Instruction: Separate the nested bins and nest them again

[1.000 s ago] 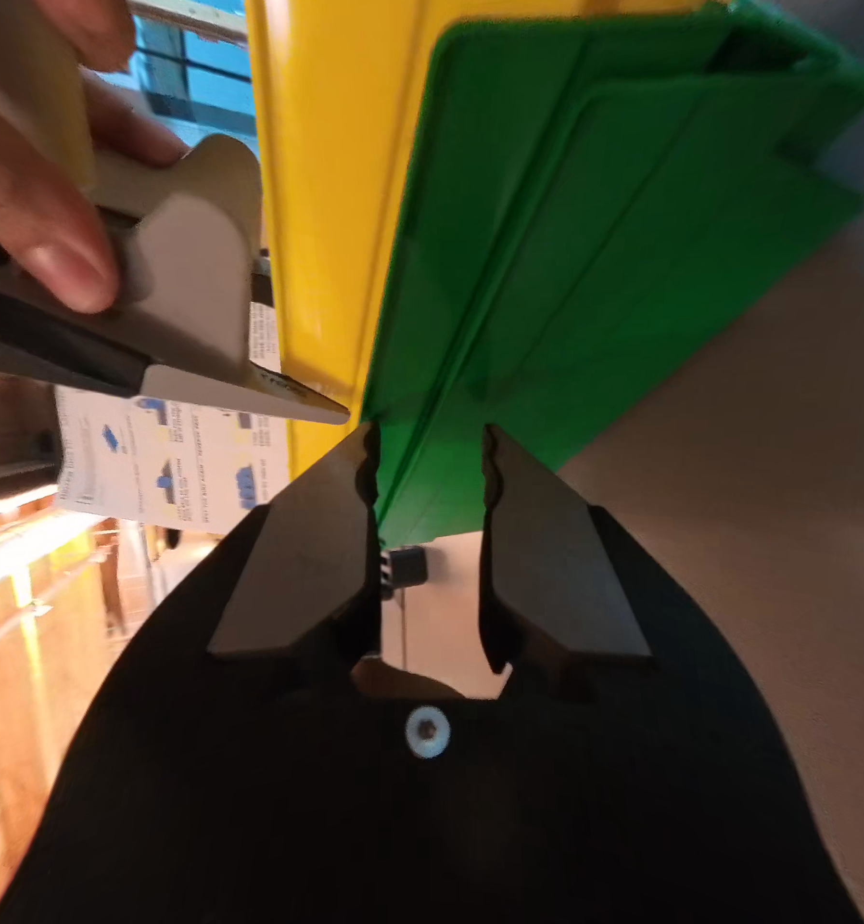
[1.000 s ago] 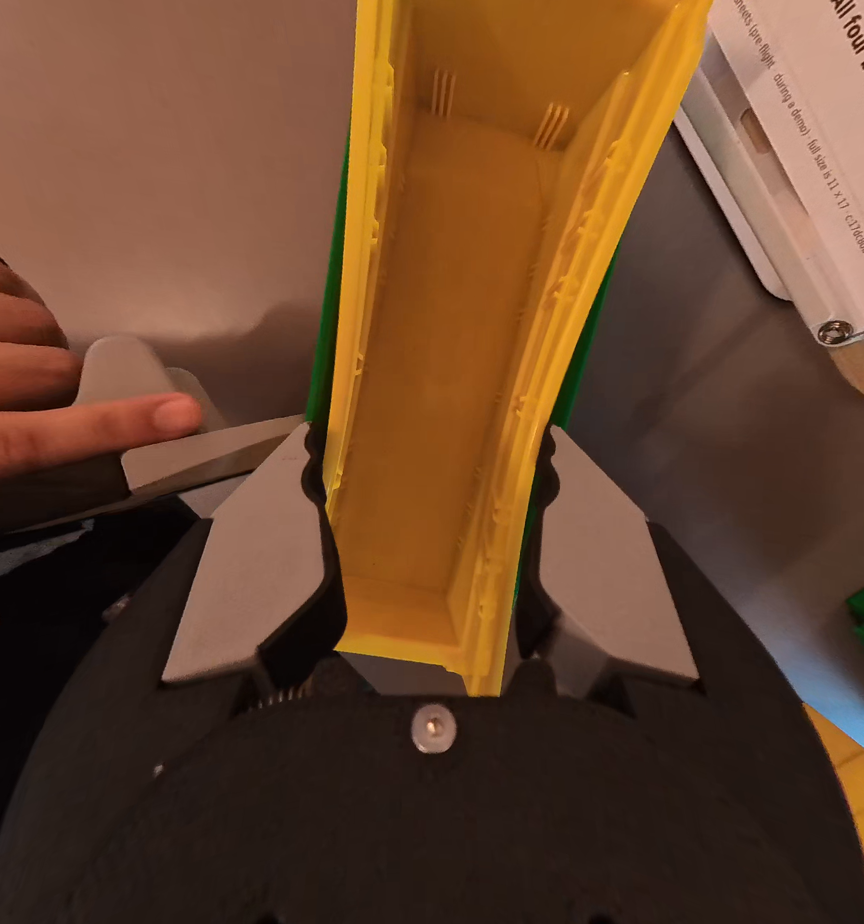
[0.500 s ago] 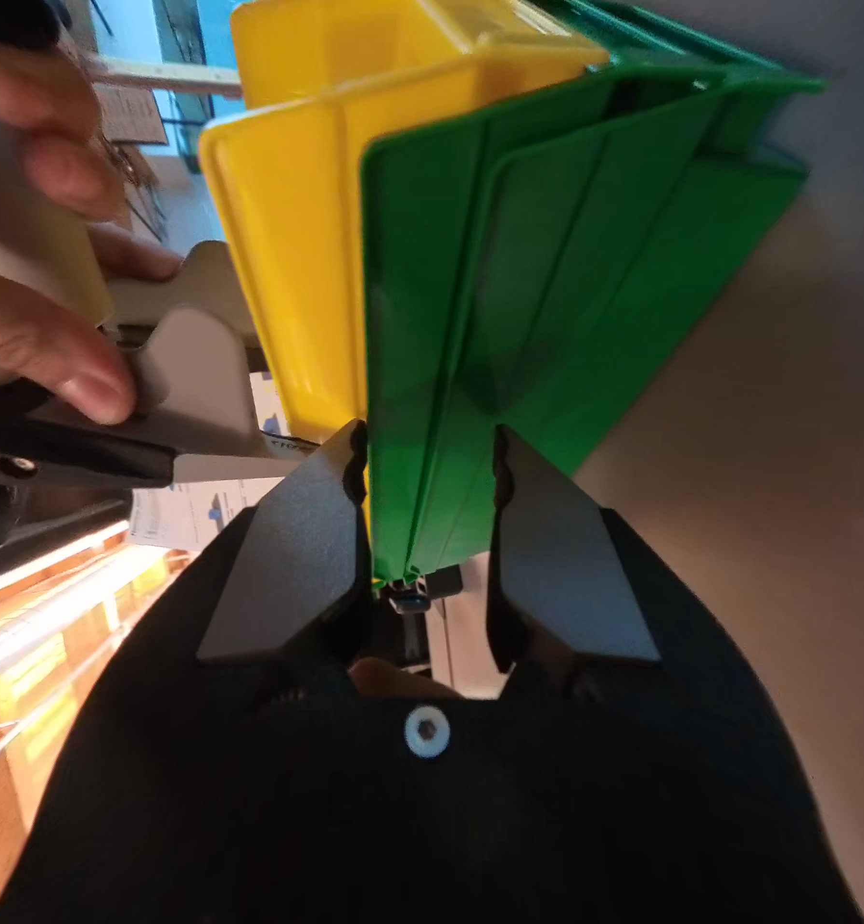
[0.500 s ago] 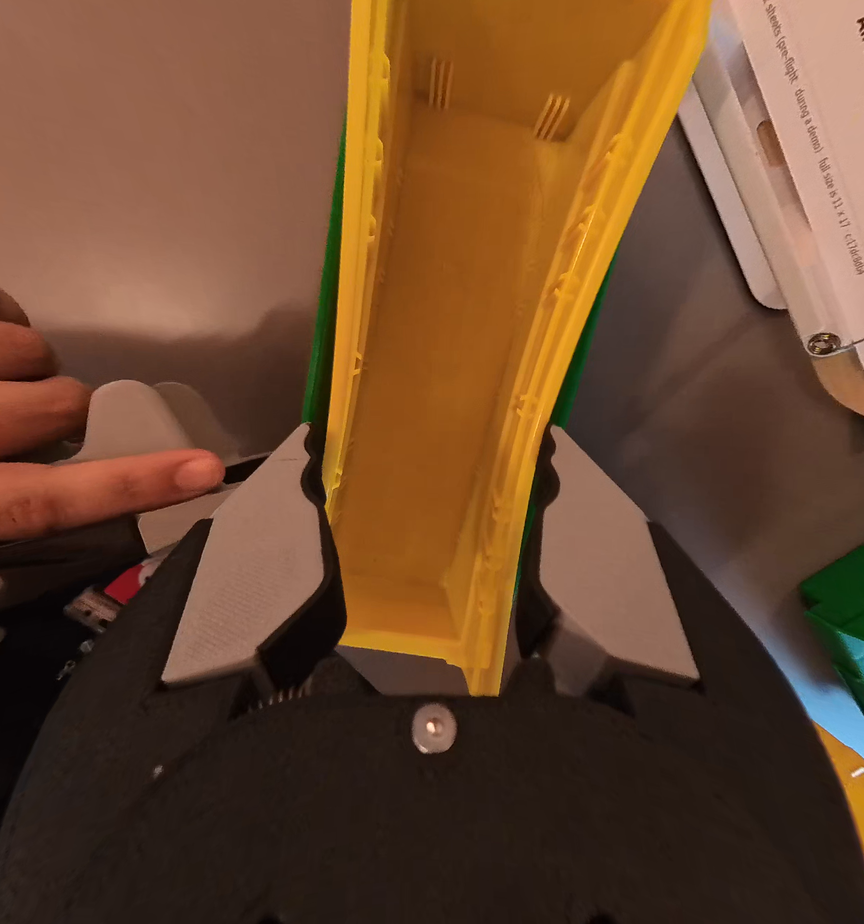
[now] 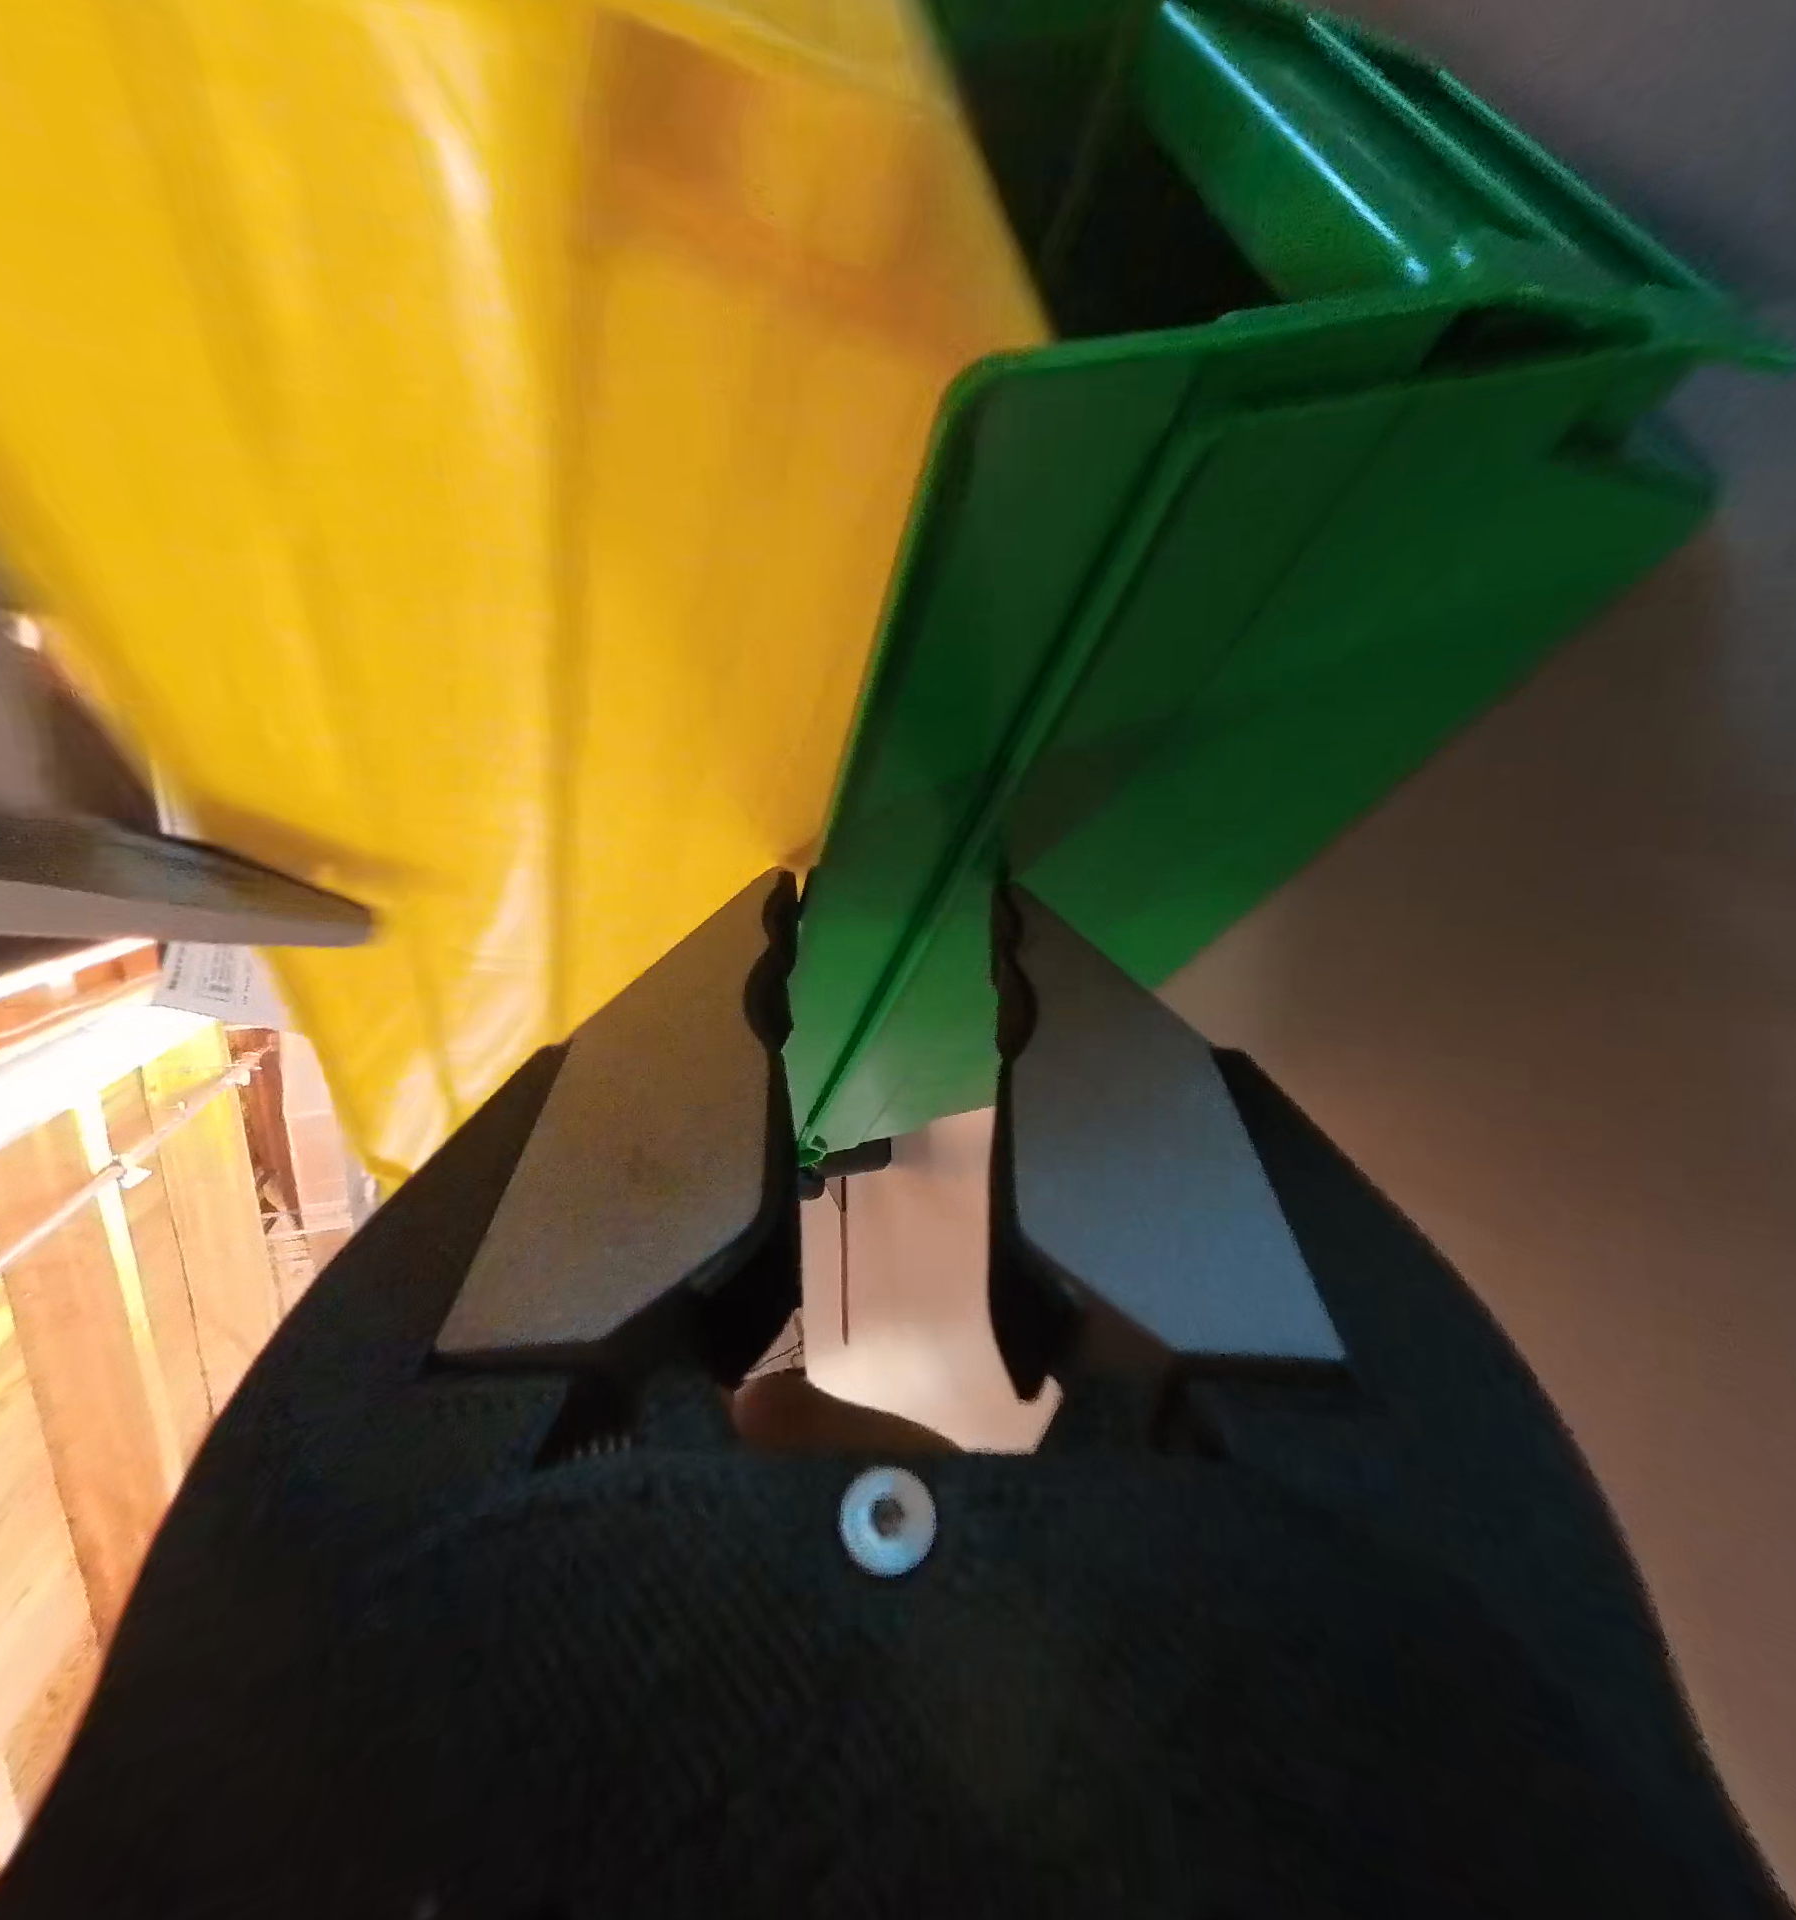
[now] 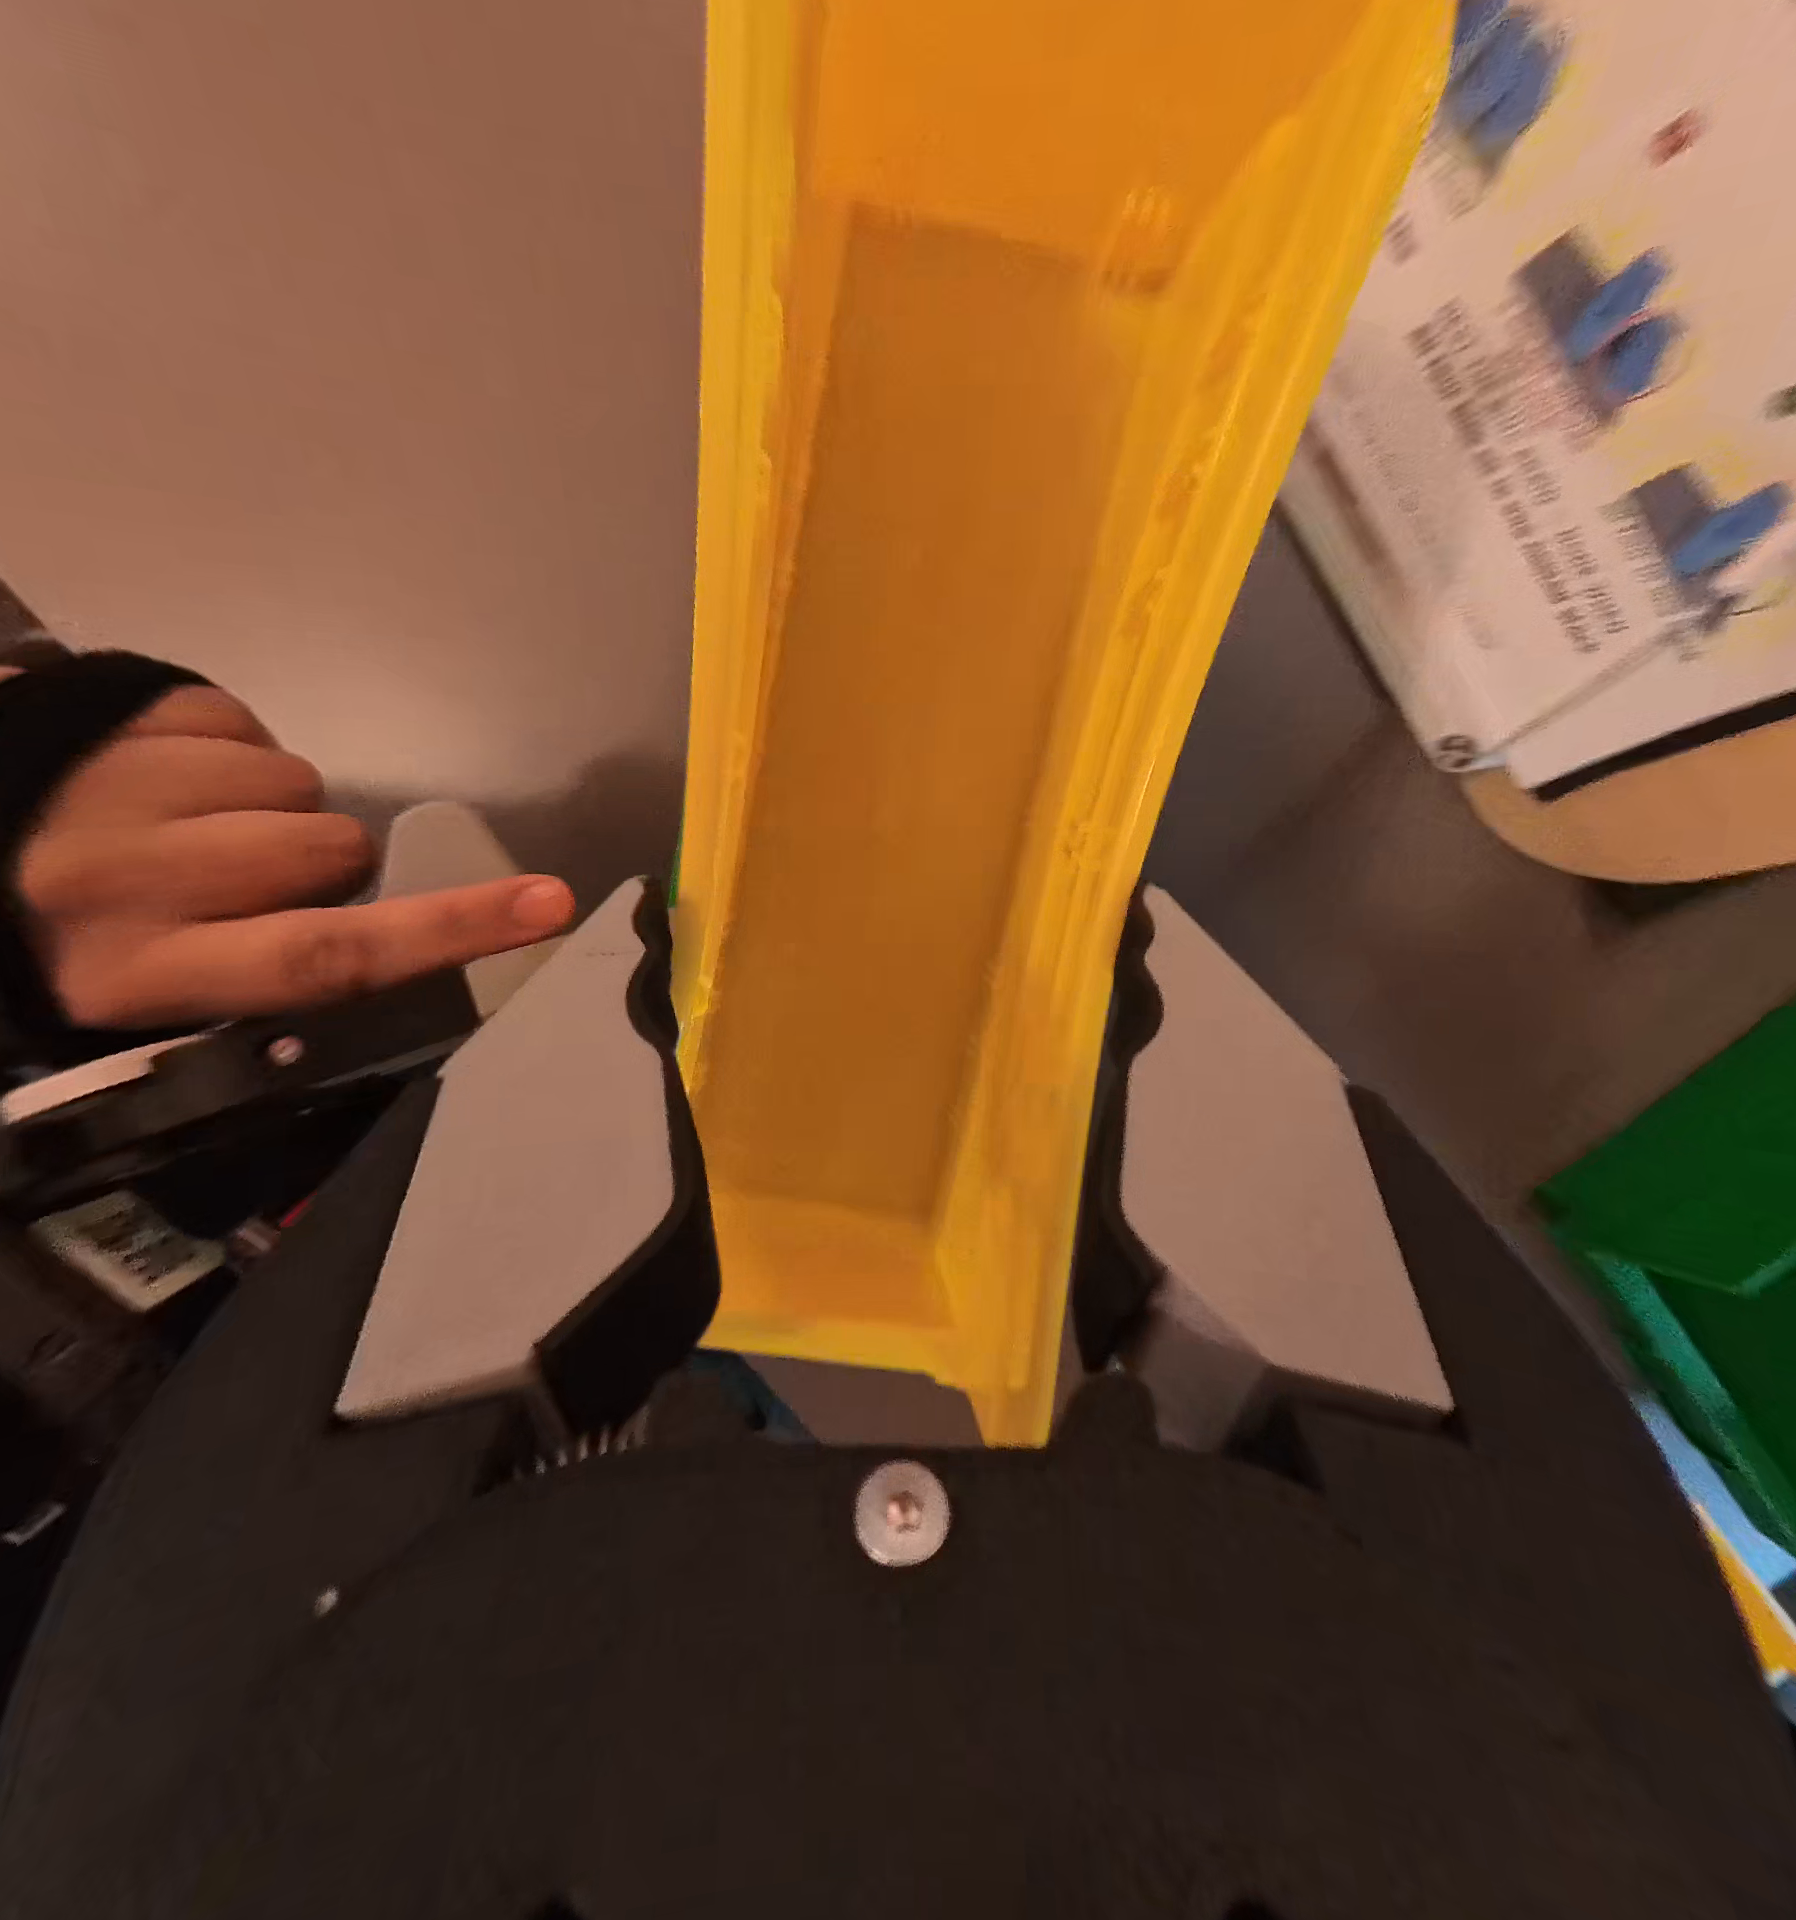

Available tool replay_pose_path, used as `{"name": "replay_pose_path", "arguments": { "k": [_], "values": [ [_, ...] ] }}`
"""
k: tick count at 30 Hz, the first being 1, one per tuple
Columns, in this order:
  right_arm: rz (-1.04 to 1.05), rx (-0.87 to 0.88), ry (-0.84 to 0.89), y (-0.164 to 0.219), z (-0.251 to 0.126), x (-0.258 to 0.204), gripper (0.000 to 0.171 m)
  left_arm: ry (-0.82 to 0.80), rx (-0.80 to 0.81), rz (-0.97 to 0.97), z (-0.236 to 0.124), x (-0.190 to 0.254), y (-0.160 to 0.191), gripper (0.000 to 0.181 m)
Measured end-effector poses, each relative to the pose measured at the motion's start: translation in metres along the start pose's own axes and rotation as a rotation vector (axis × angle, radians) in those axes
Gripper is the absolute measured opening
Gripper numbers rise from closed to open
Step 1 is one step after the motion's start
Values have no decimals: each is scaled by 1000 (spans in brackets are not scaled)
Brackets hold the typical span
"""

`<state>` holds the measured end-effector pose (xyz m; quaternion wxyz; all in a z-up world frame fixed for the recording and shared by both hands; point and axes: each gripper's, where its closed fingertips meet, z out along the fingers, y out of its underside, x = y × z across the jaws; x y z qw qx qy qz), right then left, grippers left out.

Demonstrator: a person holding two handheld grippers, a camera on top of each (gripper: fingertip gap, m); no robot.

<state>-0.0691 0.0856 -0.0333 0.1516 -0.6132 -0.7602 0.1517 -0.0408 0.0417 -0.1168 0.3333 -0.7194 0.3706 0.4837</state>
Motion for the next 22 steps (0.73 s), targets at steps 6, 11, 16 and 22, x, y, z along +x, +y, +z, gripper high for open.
{"name": "replay_pose_path", "arguments": {
  "k": [6, 11, 16, 22],
  "values": [
    [18, 133, 91, 2, -86, 27, 89, -2, 24, -18, -3, -1, 3, 33],
    [113, 215, 151, 59, -124, 61, 91, 27, 14, -48, -9, -4, 26, 32],
    [215, 204, 195, 150, -106, 82, 92, 41, 8, -144, -16, -2, 40, 36],
    [369, 199, 172, 235, -60, 90, 92, 88, 102, -294, -32, 11, 24, 33]
  ]
}}
